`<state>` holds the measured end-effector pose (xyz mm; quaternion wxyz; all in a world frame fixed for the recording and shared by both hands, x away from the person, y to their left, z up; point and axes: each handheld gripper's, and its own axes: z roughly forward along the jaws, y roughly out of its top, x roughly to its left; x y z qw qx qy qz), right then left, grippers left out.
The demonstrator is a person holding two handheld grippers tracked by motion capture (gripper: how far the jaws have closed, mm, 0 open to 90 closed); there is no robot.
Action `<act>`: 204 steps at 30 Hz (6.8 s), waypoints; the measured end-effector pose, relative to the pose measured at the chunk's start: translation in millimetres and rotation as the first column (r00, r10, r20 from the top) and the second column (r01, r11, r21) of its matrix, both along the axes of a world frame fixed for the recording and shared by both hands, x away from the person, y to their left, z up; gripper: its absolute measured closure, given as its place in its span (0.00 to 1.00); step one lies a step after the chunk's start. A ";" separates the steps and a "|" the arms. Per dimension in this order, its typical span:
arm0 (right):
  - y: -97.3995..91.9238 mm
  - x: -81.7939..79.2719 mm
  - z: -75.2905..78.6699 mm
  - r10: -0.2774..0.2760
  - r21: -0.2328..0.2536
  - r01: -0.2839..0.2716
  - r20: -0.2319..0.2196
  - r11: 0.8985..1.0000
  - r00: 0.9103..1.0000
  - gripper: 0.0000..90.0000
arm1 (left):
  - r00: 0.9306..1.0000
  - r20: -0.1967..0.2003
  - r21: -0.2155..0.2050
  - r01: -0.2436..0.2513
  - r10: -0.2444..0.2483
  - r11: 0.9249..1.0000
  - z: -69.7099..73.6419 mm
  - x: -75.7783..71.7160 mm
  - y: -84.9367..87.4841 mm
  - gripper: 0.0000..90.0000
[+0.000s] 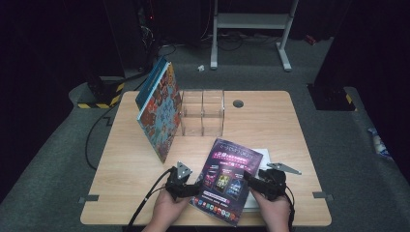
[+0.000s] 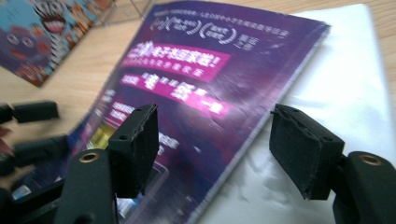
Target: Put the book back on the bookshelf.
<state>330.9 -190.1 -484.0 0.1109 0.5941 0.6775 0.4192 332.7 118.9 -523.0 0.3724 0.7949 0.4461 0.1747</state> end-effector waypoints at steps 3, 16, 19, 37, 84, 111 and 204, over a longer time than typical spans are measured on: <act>2.5 2.7 -1.1 -0.041 0.063 0.041 -0.009 0.997 0.999 0.31 | 1.000 0.013 0.009 0.003 -0.003 1.000 -0.2 -0.5 -0.9 0.31; -2.8 -4.8 -5.8 -0.058 0.231 0.066 -0.041 0.971 0.997 0.33 | 0.999 0.032 0.026 0.003 -0.004 1.000 -0.1 -2.1 -2.8 0.31; -4.3 -11.0 -7.6 -0.045 0.253 0.055 -0.046 0.966 0.998 0.45 | 0.999 0.035 0.029 0.002 -0.003 1.000 -0.1 -2.5 -3.0 0.31; -5.8 1.3 -1.9 0.038 0.255 -0.028 -0.032 0.967 0.999 0.69 | 0.999 0.037 0.022 0.007 -0.008 1.000 -0.3 -3.3 -2.3 0.33; 27.5 -31.9 53.3 0.251 0.072 -0.319 0.467 0.945 0.848 0.94 | 0.974 -0.144 -0.521 0.076 -0.176 0.850 -4.9 26.7 8.5 0.24; 20.3 -30.4 62.9 0.200 0.077 -0.290 0.557 0.954 0.806 0.94 | 0.981 0.196 -0.319 0.066 -0.002 0.946 44.5 -7.8 25.9 0.97; 80.6 -26.3 25.7 0.280 -0.103 -0.276 0.613 0.956 0.739 0.92 | 0.934 0.355 -0.213 0.046 0.033 0.976 66.3 -29.1 45.8 0.67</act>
